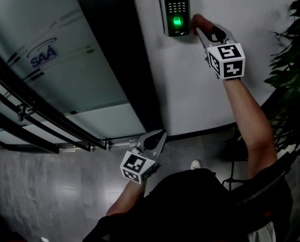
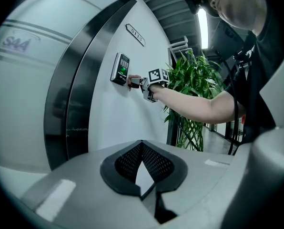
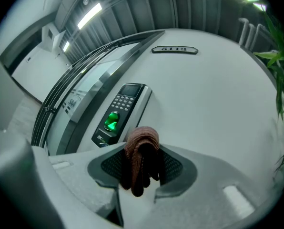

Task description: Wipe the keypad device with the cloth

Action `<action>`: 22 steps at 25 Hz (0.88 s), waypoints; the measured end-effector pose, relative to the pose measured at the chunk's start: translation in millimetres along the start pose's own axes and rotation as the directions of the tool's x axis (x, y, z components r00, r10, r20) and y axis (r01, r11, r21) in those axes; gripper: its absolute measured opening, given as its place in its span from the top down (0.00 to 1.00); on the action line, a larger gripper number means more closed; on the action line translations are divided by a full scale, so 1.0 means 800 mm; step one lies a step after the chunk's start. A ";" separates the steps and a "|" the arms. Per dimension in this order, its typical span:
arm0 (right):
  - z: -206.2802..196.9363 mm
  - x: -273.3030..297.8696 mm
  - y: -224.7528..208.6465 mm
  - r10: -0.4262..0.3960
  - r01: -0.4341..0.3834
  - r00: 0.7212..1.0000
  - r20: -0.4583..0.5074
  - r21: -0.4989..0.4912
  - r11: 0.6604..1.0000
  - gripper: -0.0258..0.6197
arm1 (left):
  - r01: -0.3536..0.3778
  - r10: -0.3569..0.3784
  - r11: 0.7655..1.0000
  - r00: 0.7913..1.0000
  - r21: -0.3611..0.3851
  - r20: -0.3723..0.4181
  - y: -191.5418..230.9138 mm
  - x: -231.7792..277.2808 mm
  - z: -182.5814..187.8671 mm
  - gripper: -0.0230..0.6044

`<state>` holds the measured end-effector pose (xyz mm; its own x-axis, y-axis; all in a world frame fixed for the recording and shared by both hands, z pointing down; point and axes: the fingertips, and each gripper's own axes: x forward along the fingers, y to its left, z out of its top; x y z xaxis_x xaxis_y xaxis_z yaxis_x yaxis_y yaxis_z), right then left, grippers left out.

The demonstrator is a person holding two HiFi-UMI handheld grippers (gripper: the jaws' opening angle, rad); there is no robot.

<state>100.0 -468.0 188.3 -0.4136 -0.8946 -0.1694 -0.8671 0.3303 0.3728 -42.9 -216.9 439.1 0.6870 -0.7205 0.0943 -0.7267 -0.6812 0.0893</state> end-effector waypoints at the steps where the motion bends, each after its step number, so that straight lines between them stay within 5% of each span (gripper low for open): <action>1: 0.000 0.000 0.000 0.002 -0.002 1.000 0.001 -0.002 1.000 0.74 | -0.001 0.001 1.000 1.000 0.001 0.002 0.000 0.001 0.000 0.94; 11: 0.005 -0.055 0.028 0.057 -0.057 0.998 0.015 0.016 0.998 0.74 | -0.003 0.003 1.000 1.000 0.006 0.017 0.002 -0.005 0.004 0.94; 22: -0.080 -0.238 0.146 0.140 -0.112 0.985 -0.102 0.240 0.964 0.74 | 0.015 -0.015 1.000 1.000 0.019 0.021 -0.007 -0.055 0.004 0.94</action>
<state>94.8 -278.4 322.5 -0.5005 -0.8655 -0.0215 -0.8563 0.4912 0.1597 -69.4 -181.7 431.7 0.6980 -0.7125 0.0717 -0.7161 -0.6943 0.0718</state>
